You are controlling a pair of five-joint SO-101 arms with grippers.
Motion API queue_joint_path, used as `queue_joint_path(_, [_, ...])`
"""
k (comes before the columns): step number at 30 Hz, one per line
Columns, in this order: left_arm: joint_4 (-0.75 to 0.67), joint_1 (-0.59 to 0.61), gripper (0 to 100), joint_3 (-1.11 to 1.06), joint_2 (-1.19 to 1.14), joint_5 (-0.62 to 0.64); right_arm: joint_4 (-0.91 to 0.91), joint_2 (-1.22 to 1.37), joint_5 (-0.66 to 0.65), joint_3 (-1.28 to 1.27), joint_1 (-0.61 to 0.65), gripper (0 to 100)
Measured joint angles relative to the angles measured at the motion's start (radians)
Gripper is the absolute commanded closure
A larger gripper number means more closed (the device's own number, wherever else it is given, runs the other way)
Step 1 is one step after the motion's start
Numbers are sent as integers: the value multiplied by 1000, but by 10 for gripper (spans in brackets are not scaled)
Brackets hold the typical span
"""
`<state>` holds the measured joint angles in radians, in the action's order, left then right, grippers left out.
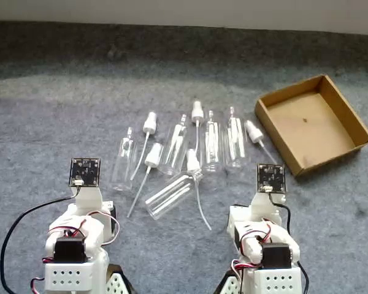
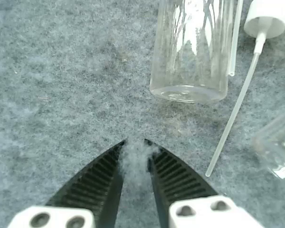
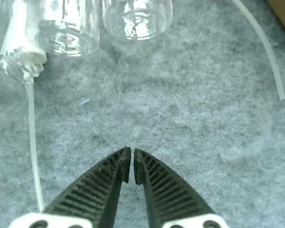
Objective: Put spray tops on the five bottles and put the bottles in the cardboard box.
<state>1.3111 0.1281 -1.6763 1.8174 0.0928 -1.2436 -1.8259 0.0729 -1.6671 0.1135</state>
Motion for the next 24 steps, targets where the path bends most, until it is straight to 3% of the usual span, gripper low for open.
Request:
queue_joint_path(8, [0,0,995,0,0,0,0,0,0,0,83,993])
queue_joint_path(16, [0,0,995,0,0,0,84,0,0,0,86,992])
queue_joint_path(24, [0,0,995,0,0,0,298,0,-32,0,-132,991])
